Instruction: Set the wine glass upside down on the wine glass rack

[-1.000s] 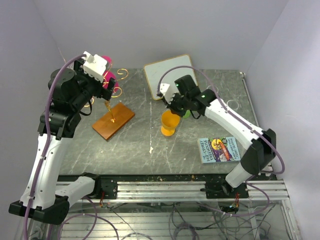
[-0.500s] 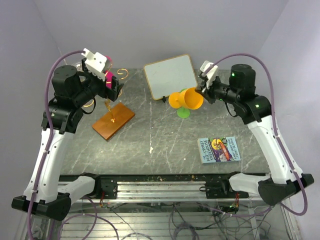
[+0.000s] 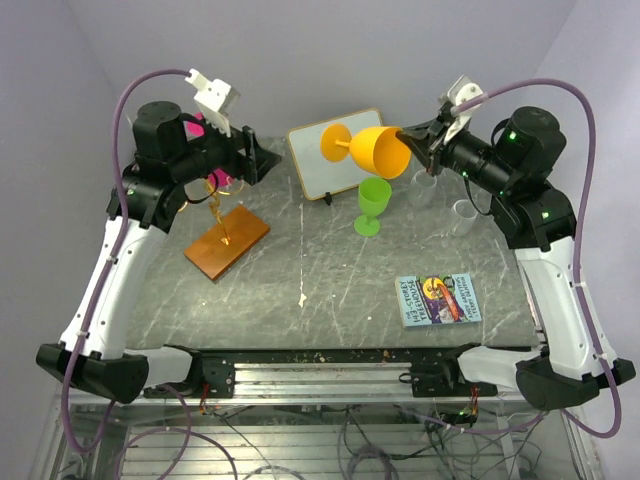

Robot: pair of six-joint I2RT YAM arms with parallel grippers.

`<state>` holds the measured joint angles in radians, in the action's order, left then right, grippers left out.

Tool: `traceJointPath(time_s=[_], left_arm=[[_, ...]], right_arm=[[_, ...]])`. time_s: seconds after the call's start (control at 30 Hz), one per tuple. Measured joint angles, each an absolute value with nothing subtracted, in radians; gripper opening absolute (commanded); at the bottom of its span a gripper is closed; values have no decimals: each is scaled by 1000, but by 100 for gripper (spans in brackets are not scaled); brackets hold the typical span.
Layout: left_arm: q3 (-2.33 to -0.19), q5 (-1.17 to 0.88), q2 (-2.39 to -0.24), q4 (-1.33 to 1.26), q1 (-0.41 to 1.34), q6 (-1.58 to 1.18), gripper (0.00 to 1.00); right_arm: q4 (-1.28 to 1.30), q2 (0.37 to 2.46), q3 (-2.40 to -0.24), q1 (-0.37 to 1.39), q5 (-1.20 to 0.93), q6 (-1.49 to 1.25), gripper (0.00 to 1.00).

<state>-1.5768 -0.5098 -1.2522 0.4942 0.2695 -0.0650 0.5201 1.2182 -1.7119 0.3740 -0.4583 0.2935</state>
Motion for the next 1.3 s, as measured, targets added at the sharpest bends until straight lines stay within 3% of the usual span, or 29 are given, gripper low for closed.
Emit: traceJointPath(time_s=[0.5,0.73,1.1,1.23,1.3], left_arm=[[-1531,-651,-1401,174,422,-400,77],[-1495,-680,-1427,75,434,-472,58],[-1463,-711,-1435,9,440,-507,8],[-1460,-694,-1435,12,440,-511,7],[-1460,-677,-1435,29,440,-506,7]], right_arm=[[471,1217,-1748,359,-519,163,0],[471,1202,-1729,349,-560,160,0],[476,1196,-1697,348,-581,173,0],[479,1192,-1686,348,-591,181,0],[479,1192,-1677,348,-591,191,9]])
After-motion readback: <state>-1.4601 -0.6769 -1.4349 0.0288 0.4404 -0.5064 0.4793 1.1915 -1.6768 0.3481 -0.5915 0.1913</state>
